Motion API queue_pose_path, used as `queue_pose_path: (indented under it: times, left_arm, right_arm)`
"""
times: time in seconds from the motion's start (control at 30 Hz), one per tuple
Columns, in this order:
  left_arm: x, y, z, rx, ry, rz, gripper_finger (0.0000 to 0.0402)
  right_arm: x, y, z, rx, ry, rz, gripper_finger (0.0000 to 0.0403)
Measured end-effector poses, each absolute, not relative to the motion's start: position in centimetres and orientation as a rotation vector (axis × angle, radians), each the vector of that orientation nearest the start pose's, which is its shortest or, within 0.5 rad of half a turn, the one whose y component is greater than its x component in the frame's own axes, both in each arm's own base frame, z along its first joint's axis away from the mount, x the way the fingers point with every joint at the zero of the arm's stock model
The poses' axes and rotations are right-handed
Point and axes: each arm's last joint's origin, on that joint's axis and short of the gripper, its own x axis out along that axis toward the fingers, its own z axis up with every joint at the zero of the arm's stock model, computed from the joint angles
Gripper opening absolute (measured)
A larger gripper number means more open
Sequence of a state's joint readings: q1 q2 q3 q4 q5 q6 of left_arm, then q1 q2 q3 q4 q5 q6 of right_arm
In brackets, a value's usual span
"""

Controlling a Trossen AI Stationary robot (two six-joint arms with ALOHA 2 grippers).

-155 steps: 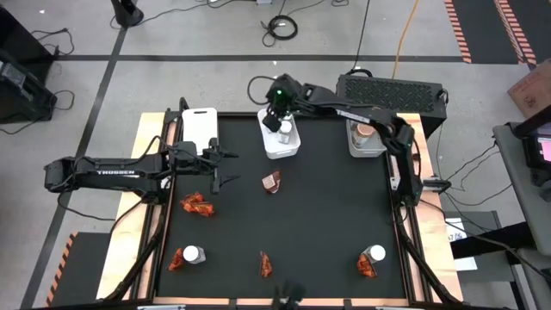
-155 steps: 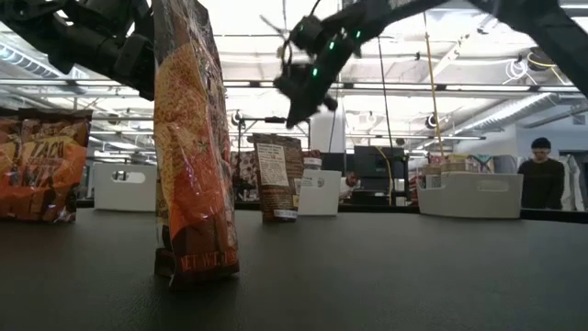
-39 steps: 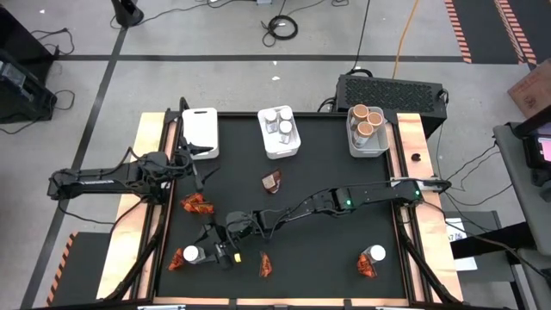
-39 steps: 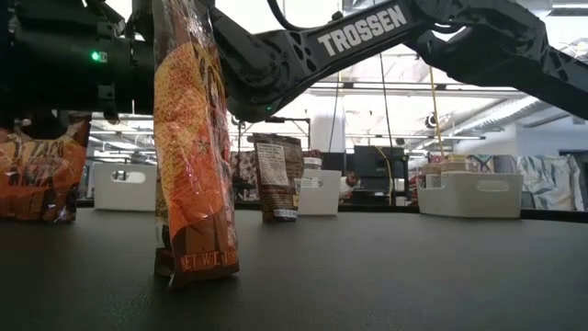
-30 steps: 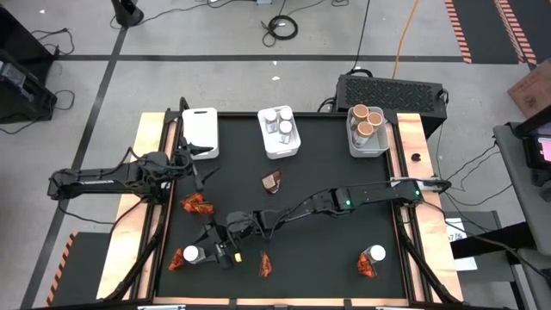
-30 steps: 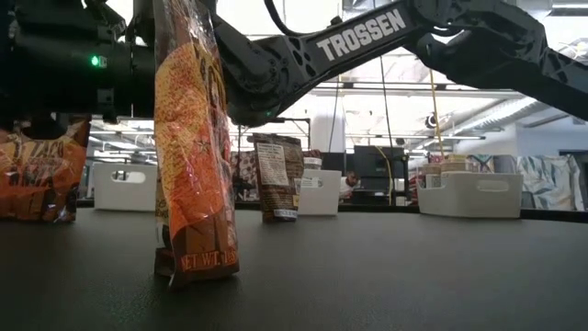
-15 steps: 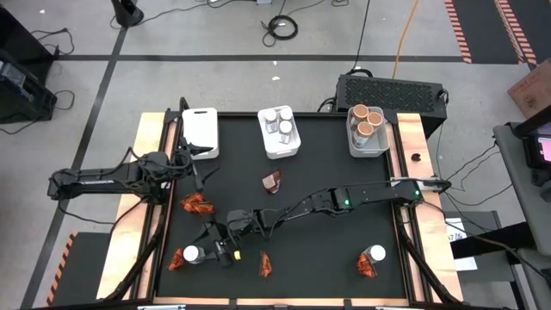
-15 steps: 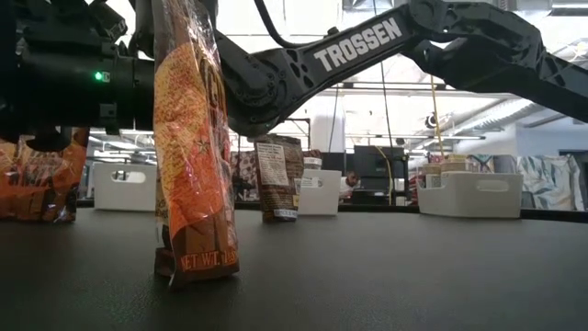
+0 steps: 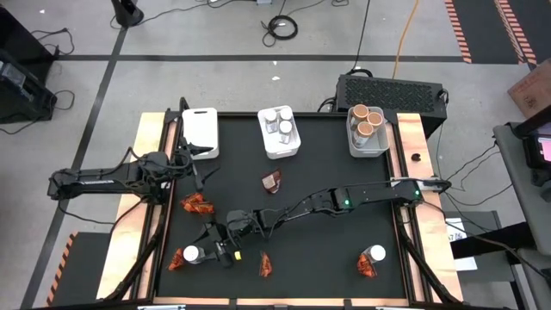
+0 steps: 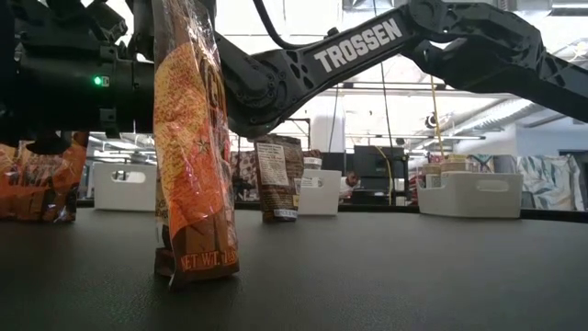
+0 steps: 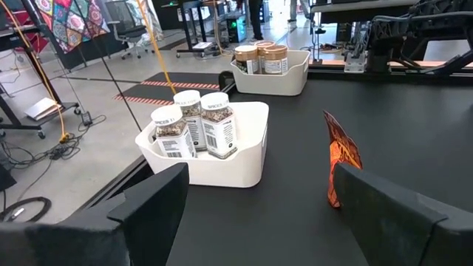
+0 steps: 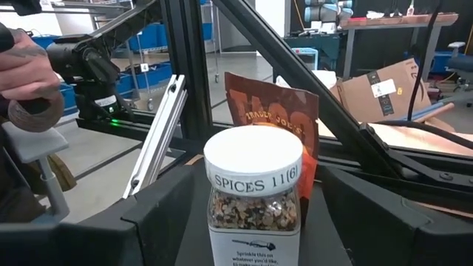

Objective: Sort spices by type
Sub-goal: Put the white seasoning bottle into the right white bin

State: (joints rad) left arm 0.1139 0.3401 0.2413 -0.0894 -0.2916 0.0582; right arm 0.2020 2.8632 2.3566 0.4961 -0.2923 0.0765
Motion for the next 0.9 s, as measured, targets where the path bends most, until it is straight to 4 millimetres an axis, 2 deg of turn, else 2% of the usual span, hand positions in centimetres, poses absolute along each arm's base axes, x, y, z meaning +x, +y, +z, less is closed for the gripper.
queue_pose_path:
  times: [0.5, 0.9]
  left_arm:
    - [11.29, 2.13, 20.9, 0.074, 0.203, 0.399, 0.0338]
    - [11.27, 2.13, 20.82, 0.075, 0.211, 0.399, 0.0338]
  right_arm:
    - [59.85, 13.11, 10.85, 0.066, 0.027, 0.494, 0.0282]
    - [59.85, 13.1, 10.82, 0.062, 0.03, 0.492, 0.0242]
